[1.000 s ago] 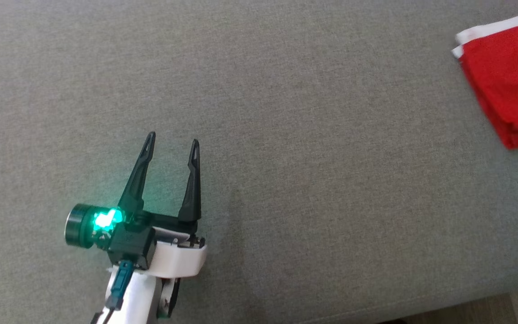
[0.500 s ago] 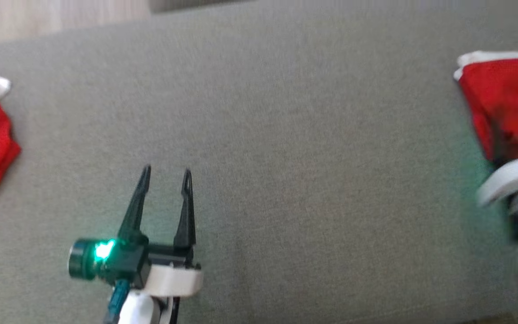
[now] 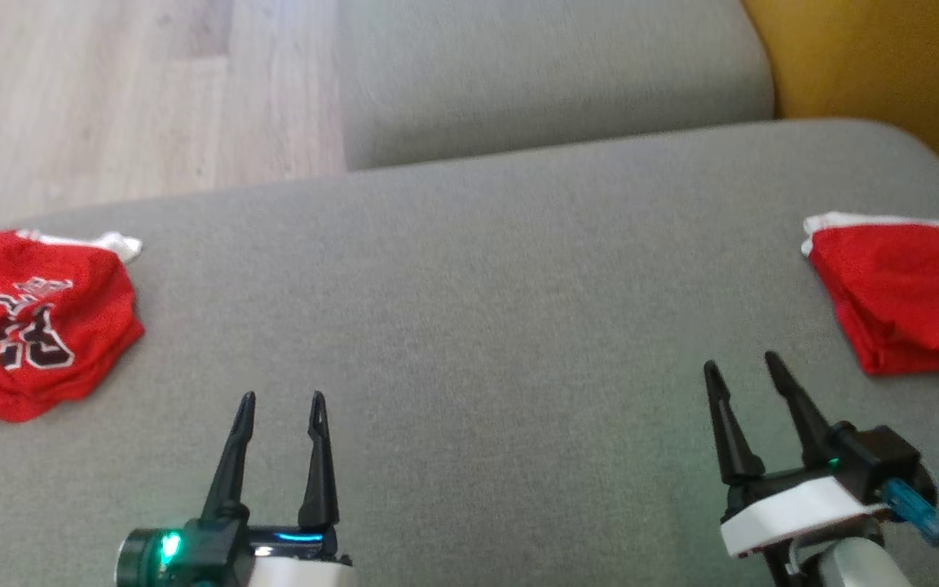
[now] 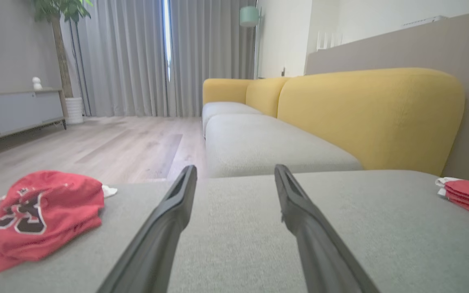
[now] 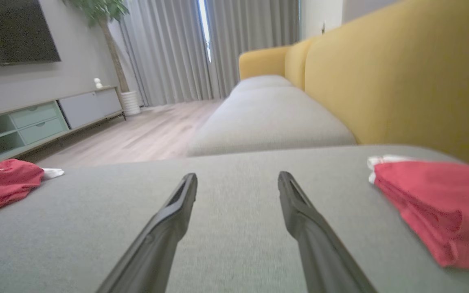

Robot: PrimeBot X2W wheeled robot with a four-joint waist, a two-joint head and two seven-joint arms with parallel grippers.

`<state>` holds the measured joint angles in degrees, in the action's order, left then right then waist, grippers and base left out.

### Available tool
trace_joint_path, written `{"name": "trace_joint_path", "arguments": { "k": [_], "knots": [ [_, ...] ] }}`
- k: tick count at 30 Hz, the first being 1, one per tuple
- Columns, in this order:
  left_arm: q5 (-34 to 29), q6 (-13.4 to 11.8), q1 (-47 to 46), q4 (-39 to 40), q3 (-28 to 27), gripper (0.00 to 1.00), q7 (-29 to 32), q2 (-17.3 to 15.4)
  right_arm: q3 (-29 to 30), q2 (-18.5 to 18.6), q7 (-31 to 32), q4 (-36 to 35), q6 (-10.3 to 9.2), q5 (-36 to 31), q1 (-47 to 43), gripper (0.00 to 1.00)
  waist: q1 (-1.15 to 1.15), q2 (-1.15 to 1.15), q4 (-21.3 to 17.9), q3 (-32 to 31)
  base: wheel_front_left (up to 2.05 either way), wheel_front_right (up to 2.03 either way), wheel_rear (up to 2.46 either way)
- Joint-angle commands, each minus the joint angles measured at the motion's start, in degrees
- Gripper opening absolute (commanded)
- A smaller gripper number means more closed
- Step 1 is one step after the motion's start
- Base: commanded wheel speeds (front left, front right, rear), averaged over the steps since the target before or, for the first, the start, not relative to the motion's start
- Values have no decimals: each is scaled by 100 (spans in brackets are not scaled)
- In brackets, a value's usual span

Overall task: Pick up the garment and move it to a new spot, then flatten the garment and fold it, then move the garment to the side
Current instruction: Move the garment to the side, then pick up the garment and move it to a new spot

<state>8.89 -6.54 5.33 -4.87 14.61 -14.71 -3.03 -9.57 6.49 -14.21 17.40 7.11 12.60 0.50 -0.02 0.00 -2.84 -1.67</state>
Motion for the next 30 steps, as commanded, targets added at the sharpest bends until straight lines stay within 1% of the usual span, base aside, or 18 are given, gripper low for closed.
{"name": "trace_joint_path", "arguments": {
  "k": [1, 5, 8, 10, 15, 25, 30],
  "knots": [
    [-96, -9, -159, 276, -222, 100, -29, 14, -40, -12, -78, -367, 37, -140, 93, 100, 2, 0, 84, -158, 0, 0, 0],
    [-132, -106, 82, 729, -384, 100, -29, 14, 196, -116, -78, -1048, 37, -399, -338, 100, 2, 0, 96, -295, 0, 0, 0],
    [-137, -130, 326, 1012, -415, 100, -29, 14, 350, -150, -78, -1270, 37, -510, -672, 100, 2, 0, 143, -408, 0, 0, 0],
    [-313, -34, 508, 968, -388, 100, -29, 14, 476, -188, -78, -1283, 37, -575, -843, 100, 2, 0, 168, -471, 0, 0, 0],
    [-394, 21, 609, 774, -485, 100, -29, 14, 763, -295, -78, -1188, 37, -656, -991, 100, 2, 0, 239, -504, 0, 0, 0],
    [-376, 43, 513, 619, -532, 100, -29, 15, 716, -352, -78, -1048, 37, -743, -951, 100, 2, 0, 303, -505, 0, 0, 0],
    [-365, 56, 534, 562, -529, 100, -29, 15, 706, -356, -78, -1057, 37, -783, -971, 100, 2, 0, 455, -516, 0, 0, 0]
  ]
}}
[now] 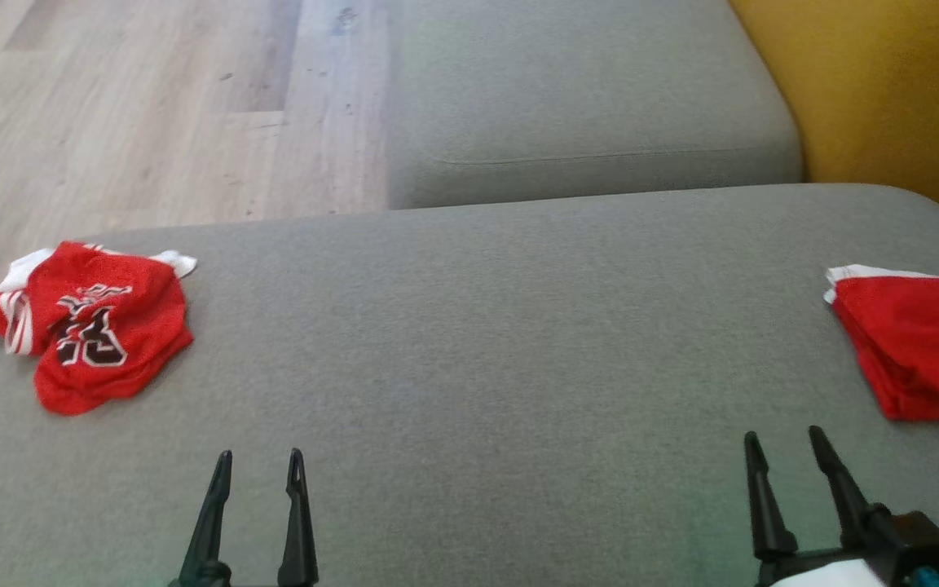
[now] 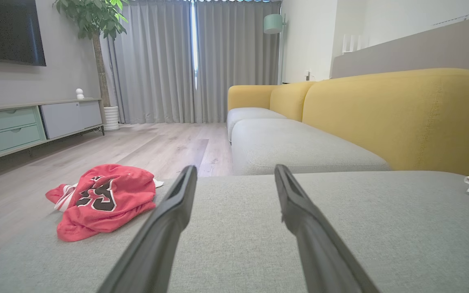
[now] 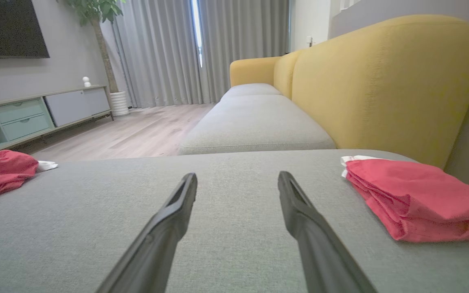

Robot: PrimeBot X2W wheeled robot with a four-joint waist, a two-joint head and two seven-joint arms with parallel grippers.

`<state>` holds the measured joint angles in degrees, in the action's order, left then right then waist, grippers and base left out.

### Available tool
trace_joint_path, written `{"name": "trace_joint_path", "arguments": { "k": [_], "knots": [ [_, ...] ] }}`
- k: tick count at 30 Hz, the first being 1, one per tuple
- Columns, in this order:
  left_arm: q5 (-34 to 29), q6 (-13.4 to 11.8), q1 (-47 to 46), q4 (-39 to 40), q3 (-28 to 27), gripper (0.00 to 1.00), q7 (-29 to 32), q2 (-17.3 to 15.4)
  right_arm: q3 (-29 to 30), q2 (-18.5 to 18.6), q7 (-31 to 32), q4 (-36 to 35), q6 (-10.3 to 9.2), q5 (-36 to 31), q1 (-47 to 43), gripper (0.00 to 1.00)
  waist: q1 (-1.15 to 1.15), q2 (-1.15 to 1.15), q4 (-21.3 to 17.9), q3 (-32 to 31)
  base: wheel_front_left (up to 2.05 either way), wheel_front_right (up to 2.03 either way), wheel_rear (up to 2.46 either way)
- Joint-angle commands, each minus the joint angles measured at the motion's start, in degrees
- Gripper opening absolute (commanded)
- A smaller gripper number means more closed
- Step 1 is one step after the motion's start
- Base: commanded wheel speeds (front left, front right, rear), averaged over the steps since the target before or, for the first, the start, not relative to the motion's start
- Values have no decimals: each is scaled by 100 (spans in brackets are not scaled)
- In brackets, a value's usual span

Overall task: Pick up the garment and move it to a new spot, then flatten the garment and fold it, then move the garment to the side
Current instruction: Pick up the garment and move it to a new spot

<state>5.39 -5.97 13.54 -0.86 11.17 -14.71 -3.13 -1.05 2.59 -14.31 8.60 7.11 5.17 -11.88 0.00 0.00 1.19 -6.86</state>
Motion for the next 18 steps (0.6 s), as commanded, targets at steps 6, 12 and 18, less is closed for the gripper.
{"name": "trace_joint_path", "arguments": {
  "k": [6, 12, 18],
  "knots": [
    [-26, -30, -314, 116, -231, 100, -29, 25, -337, 31, -69, -149, 37, -22, 376, 100, 0, 0, 638, 104, 0, 0, 0],
    [-90, -1, -357, 95, -287, 100, -29, 25, -397, 30, -69, -168, 37, 85, 479, 100, 0, 0, 1404, 255, 0, 0, 0],
    [-130, -49, -382, 161, -448, 100, -29, 25, -455, 30, -69, -117, 37, 104, 539, 100, 0, 0, 2322, 493, 0, 0, 0]
  ]
}}
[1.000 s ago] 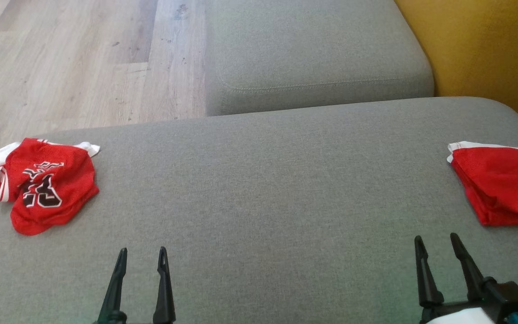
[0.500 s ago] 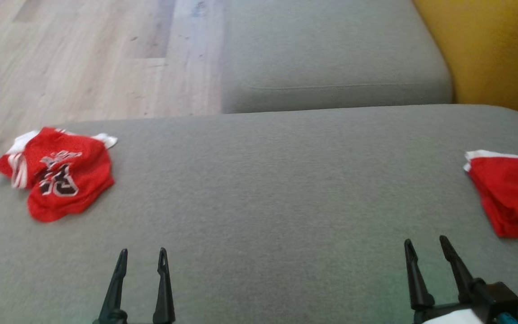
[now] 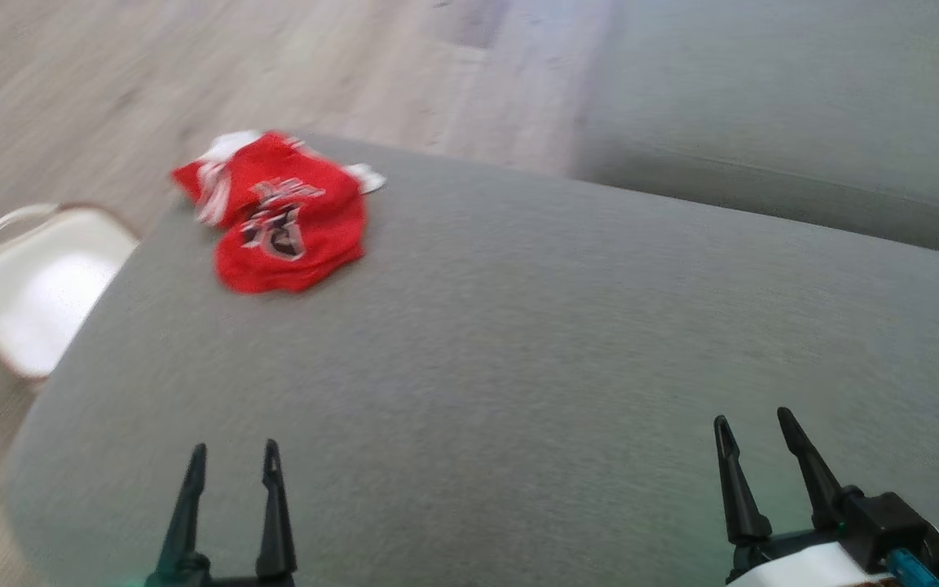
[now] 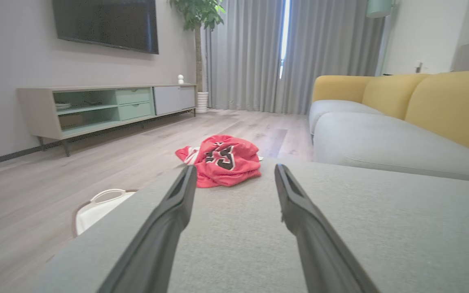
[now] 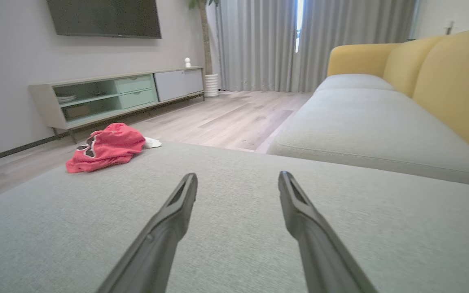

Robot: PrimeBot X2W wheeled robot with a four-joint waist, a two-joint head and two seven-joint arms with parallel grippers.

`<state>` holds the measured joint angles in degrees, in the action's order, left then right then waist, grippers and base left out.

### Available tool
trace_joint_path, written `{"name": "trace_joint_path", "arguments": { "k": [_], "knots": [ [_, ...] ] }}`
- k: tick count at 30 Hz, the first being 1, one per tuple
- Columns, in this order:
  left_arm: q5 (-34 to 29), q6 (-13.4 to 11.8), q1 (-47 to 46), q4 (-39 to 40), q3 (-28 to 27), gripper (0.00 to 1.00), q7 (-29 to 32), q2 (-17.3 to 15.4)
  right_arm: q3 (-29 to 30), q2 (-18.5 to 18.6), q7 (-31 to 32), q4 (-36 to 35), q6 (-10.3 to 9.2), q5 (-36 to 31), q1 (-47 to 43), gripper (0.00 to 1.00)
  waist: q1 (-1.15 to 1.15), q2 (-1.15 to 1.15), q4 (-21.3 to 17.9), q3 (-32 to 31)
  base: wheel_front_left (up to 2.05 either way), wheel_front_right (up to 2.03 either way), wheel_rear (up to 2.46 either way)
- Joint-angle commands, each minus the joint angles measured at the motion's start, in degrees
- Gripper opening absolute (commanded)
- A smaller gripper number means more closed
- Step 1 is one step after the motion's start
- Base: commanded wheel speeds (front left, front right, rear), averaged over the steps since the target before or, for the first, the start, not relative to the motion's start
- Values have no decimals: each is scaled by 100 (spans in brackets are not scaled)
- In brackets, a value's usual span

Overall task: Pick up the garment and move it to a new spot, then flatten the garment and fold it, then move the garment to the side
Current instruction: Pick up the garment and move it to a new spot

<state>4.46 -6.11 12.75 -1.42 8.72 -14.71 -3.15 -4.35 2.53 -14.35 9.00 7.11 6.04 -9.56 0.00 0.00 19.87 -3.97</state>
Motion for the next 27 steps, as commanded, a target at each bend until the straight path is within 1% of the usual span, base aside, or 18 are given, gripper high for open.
{"name": "trace_joint_path", "arguments": {
  "k": [1, 4, 7, 11, 13, 15, 18, 20, 22, 27],
  "knots": [
    [-39, -51, -303, 240, -242, 100, -29, 27, -133, 35, -64, -141, 37, -10, 321, 100, 0, 0, 522, 235, 0, 0, 0],
    [-154, -25, -358, 307, -319, 100, -29, 3, -108, 35, -64, -128, 37, -87, 328, 100, 0, 0, 674, 338, 0, 0, 0],
    [-334, -9, -625, 510, -379, 100, -29, -101, -72, 47, -64, -133, 37, -195, 314, 100, 0, 0, 721, 482, 0, 0, 0],
    [-382, 50, -1305, 767, -544, 100, -29, -296, -116, 245, -64, -191, 37, -362, 360, 100, 0, 0, 608, 914, 0, 0, 0],
    [-324, 93, -1813, 774, -678, 100, -29, -382, -151, 401, -64, -231, 37, -428, 456, 100, 0, 0, 504, 1205, 0, 0, 0],
    [-166, 186, -2366, 588, -832, 100, -29, -436, -176, 580, -64, -285, 37, -499, 590, 100, 0, 0, 393, 1529, 0, 0, 0],
    [119, 362, -3344, -152, -1009, 100, -29, -490, -168, 869, -64, -407, 37, -574, 831, 100, 0, 0, 247, 2064, 0, 0, 0],
    [135, 432, -4141, -807, -1034, 100, 13, -633, -175, 1068, -64, -495, 37, -616, 961, 100, 0, 0, 171, 2385, 0, 0, 0],
    [59, 496, -4992, -1579, -984, 100, 306, -815, -216, 1270, -64, -568, 37, -675, 1071, 100, 0, 0, 77, 2667, 0, 0, 0],
    [314, 634, -6797, -3507, -1117, 100, 1255, -1032, -278, 1621, -64, -748, 37, -787, 1330, 100, 0, 0, -228, 3216, 0, 0, 0]
  ]
}}
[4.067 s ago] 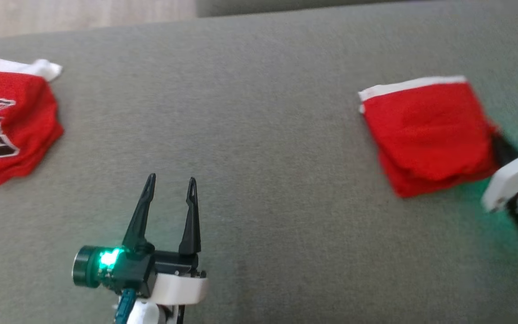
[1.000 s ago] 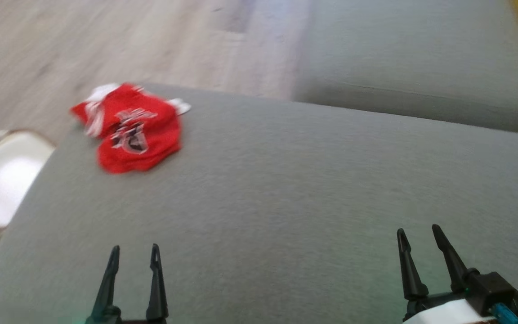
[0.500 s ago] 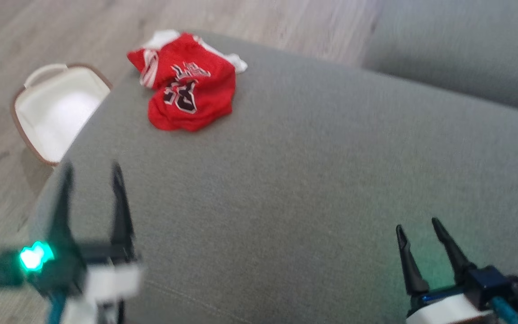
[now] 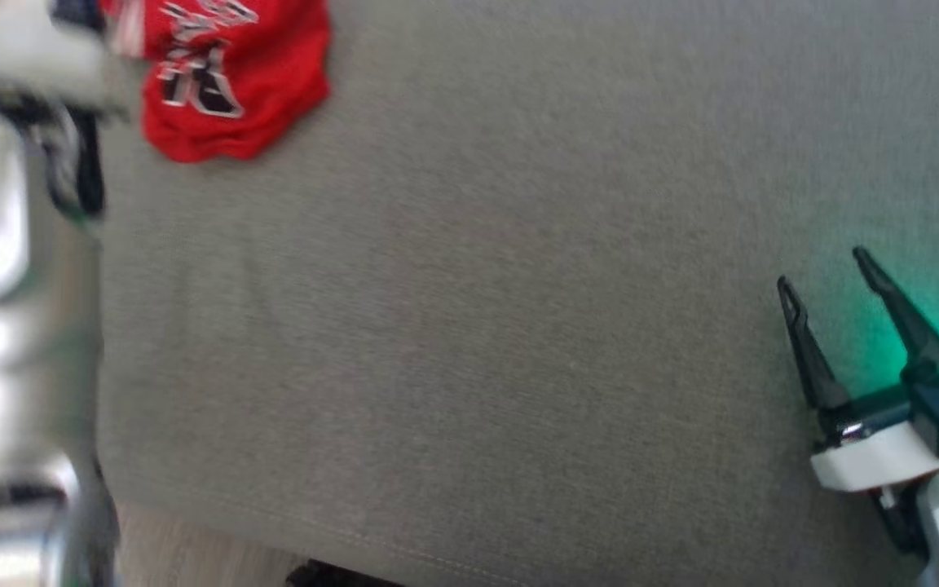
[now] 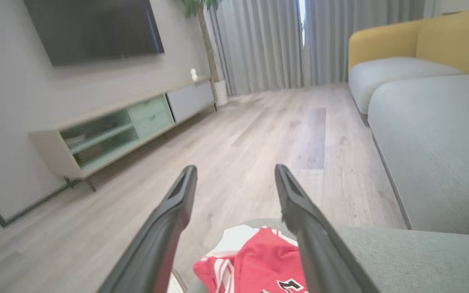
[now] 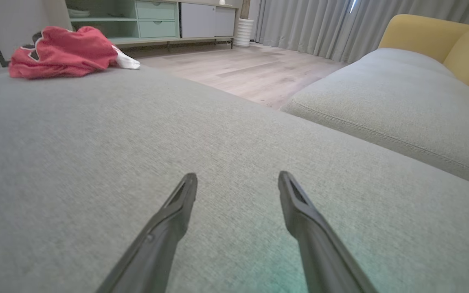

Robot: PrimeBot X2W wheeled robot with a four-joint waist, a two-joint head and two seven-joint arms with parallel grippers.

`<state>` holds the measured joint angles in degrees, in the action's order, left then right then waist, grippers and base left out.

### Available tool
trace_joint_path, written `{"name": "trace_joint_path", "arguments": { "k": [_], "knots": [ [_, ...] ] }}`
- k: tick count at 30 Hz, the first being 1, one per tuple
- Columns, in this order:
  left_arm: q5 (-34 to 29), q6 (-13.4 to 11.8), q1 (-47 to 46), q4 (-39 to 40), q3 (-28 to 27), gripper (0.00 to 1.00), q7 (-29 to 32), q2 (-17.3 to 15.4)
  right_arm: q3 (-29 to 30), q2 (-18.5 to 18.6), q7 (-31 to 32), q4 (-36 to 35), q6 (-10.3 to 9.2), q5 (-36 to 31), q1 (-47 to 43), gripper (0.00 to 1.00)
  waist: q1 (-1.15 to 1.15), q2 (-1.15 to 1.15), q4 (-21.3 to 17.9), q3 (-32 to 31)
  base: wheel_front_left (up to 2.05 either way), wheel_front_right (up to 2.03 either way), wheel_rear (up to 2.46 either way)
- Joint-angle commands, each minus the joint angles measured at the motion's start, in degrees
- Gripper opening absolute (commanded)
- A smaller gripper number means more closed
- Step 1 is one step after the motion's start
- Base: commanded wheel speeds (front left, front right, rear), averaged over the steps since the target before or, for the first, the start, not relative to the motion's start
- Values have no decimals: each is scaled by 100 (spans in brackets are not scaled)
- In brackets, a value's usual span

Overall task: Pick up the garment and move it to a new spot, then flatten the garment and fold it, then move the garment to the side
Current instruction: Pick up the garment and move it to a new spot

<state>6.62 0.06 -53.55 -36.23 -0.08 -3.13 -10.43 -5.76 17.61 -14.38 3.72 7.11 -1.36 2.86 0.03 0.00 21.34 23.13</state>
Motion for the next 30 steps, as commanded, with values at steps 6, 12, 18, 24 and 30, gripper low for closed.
{"name": "trace_joint_path", "arguments": {
  "k": [6, 12, 18, 24, 30],
  "knots": [
    [685, -63, -1197, -1979, -694, 100, 1053, -450, -198, 138, -62, -375, 37, -125, 248, 100, -3, 0, -755, 837, 0, 0, 0],
    [765, 2, -1391, -2833, -707, 100, 1282, -587, -230, 65, -62, -453, 37, -152, 379, 100, -3, 0, -998, 1057, 0, 0, 0],
    [730, 122, -1401, -3290, -597, 0, 1100, -691, -194, -20, -62, -493, 37, -193, 510, 100, -3, 0, -1155, 1147, 0, 0, 0],
    [312, 208, -1634, -3095, -187, 0, -116, -1004, -184, -103, -62, -382, 37, -183, 512, 100, -3, 0, -1199, 890, 0, 0, 0],
    [-141, 413, -1999, -2820, 352, 0, -933, -1168, -311, -400, -62, -216, 37, -66, 418, 100, -3, 0, -1338, 31, 0, 0, 0]
  ]
}}
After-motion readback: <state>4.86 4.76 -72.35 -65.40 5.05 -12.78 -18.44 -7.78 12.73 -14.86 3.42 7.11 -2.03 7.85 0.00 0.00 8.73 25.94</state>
